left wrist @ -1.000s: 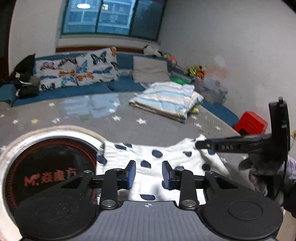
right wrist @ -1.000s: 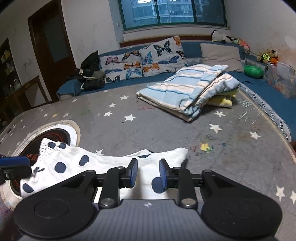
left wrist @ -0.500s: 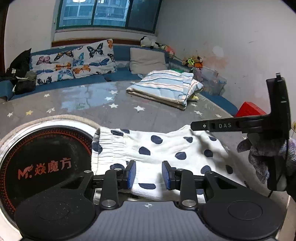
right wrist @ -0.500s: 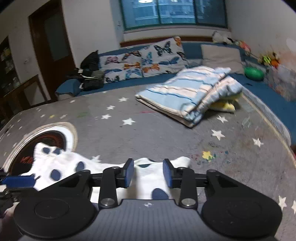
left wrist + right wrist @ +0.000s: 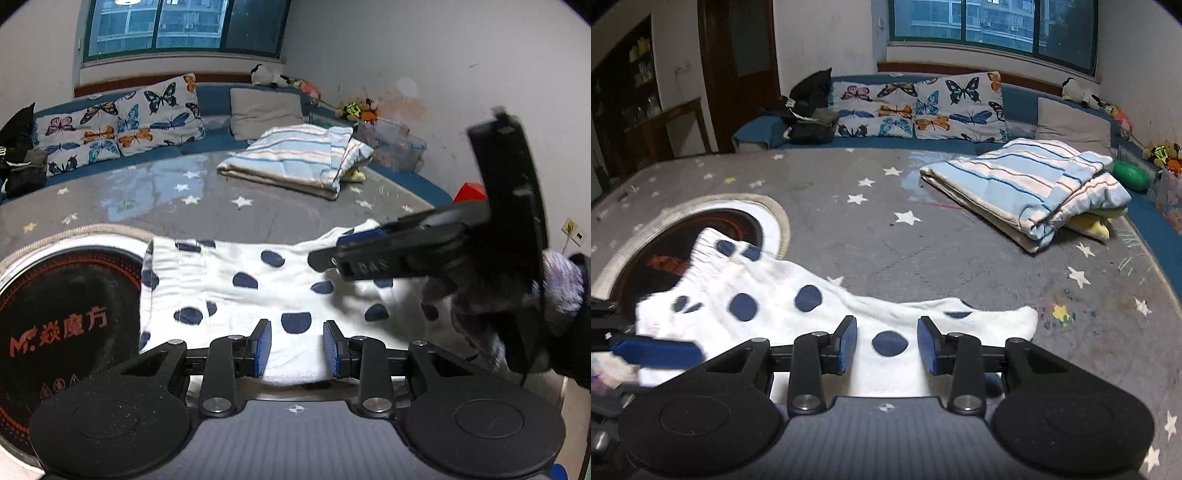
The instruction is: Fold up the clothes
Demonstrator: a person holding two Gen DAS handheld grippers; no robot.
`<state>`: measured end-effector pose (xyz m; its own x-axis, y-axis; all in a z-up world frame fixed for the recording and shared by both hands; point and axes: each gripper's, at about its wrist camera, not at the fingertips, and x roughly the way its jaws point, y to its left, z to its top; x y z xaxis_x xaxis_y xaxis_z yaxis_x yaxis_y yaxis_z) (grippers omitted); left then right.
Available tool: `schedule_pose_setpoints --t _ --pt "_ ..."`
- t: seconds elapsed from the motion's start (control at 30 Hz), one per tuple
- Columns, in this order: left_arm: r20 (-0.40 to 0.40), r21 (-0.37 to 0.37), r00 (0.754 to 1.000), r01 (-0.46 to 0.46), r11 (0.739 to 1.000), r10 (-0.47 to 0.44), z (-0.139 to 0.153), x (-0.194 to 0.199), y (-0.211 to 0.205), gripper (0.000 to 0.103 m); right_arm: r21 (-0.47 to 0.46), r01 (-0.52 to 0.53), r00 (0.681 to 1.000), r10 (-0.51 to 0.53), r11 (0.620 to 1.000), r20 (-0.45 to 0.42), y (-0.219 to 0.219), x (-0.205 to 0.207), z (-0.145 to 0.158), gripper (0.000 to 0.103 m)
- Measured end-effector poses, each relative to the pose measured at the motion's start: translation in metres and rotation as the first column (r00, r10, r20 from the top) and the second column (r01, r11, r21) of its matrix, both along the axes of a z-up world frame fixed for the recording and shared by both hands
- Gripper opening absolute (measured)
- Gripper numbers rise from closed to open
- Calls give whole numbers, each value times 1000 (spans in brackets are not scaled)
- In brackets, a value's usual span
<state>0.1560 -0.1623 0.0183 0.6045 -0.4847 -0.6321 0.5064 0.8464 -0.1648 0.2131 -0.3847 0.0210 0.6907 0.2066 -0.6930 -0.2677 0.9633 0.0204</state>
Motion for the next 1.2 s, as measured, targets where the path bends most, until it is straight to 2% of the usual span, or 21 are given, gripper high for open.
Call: schedule_pose_setpoints --t 0.13,0.27,0.4,0.47,0.7,0.9,1.2 --pt "-7 4 1000 5 1000 -5 -3 -1 1 34 2 21 1000 -21 1000 0 -2 10 -1 36" --pt "3 -5 1000 -7 1000 7 1 -2 5 34 15 25 999 -25 1000 22 -8 4 11 37" --pt "19 -12 999 -32 999 33 6 -2 9 43 9 -7 999 7 1000 42 -8 -15 23 48" --pt "24 -10 999 -47 999 47 7 -2 11 43 6 -31 999 31 999 43 -6 -27 26 49" --pt "19 0 998 -63 998 63 4 -8 18 45 5 -86 996 86 996 36 1 -72 20 68" --pt "21 -1 998 -63 998 63 3 -12 20 46 -19 -90 994 91 996 58 -1 -108 13 69" --pt "19 -2 997 -70 998 70 2 -12 20 47 30 28 999 -29 999 34 -33 -147 -1 69"
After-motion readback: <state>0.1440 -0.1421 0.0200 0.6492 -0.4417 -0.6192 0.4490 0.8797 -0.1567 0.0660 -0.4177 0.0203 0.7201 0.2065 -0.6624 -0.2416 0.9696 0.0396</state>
